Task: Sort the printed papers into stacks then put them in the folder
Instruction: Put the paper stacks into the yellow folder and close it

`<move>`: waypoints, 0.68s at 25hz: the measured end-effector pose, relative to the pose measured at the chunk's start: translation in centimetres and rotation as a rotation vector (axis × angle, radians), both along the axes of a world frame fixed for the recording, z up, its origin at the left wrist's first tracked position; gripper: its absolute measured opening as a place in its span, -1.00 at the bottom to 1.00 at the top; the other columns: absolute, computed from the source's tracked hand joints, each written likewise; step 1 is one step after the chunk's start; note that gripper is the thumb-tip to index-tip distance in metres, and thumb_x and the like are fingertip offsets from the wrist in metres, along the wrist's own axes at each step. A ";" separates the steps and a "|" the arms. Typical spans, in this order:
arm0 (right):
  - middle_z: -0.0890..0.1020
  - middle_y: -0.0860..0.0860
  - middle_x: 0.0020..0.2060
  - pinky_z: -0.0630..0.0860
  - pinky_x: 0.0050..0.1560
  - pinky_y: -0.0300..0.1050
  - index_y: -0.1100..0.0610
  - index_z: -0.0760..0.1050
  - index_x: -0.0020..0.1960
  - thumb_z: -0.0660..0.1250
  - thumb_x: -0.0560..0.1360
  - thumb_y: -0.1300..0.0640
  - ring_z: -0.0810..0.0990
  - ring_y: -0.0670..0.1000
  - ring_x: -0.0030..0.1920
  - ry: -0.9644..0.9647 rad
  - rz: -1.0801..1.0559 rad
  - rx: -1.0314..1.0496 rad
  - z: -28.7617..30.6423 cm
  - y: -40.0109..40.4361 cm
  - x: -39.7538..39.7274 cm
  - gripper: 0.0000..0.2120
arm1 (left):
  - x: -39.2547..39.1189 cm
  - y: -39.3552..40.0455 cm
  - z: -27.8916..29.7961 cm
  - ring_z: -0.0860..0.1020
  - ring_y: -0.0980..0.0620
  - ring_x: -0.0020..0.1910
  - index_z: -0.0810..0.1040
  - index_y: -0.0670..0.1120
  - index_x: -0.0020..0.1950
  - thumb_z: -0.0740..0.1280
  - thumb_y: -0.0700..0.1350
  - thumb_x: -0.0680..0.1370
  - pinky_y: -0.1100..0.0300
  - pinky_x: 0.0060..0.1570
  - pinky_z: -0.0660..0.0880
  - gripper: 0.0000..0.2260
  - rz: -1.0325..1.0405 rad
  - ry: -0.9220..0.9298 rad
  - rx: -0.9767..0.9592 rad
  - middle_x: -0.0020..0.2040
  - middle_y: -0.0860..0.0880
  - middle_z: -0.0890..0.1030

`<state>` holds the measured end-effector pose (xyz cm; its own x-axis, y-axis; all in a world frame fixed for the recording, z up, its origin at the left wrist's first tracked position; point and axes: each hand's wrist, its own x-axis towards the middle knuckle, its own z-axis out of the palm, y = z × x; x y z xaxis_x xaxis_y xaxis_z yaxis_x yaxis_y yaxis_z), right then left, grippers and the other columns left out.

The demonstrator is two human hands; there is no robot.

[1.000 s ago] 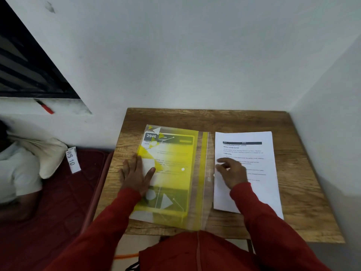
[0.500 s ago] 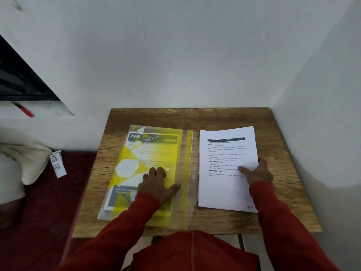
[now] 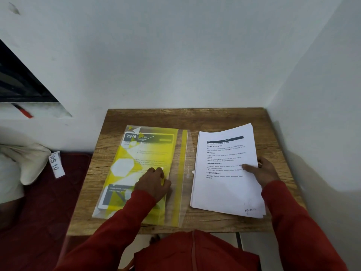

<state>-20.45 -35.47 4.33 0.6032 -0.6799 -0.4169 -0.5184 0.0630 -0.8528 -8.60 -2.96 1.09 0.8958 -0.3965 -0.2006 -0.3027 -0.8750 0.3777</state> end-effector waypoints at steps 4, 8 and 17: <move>0.65 0.12 0.06 0.54 0.11 0.07 0.18 0.56 0.21 0.44 0.44 0.32 0.63 0.15 0.00 0.035 0.027 -0.155 -1.1 -0.7 -0.5 -0.65 | 0.0 0.2 0.1 0.53 -0.10 -0.03 0.52 -0.03 0.01 0.31 0.06 0.48 0.10 -0.08 0.44 -0.79 0.022 -0.009 -0.032 -0.06 -0.04 0.53; 0.66 0.09 0.08 0.53 0.11 0.04 0.13 0.56 0.24 0.40 0.47 0.28 0.62 0.15 0.03 0.032 0.047 -0.281 -0.9 -0.8 -0.8 -0.65 | 0.2 0.6 0.0 0.55 -0.10 -0.08 0.55 -0.03 -0.04 0.31 0.06 0.44 0.11 -0.12 0.45 -0.79 0.052 0.026 -0.096 -0.14 -0.03 0.61; 0.70 0.12 0.03 0.62 -0.01 0.11 0.20 0.57 0.19 0.50 0.35 0.37 0.69 0.17 -0.04 -0.282 -0.042 0.174 0.7 -1.8 -1.0 -0.58 | -0.1 1.2 0.4 0.58 -0.03 -0.15 0.61 -0.05 -0.03 0.36 -0.01 0.45 0.10 -0.10 0.51 -0.83 0.122 0.007 -0.223 -0.21 0.04 0.64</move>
<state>-21.43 -37.29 5.06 0.6846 -0.6398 -0.3492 -0.2570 0.2365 -0.9370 -8.65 -1.79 1.49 0.9387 -0.3205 -0.1267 -0.1965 -0.7997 0.5673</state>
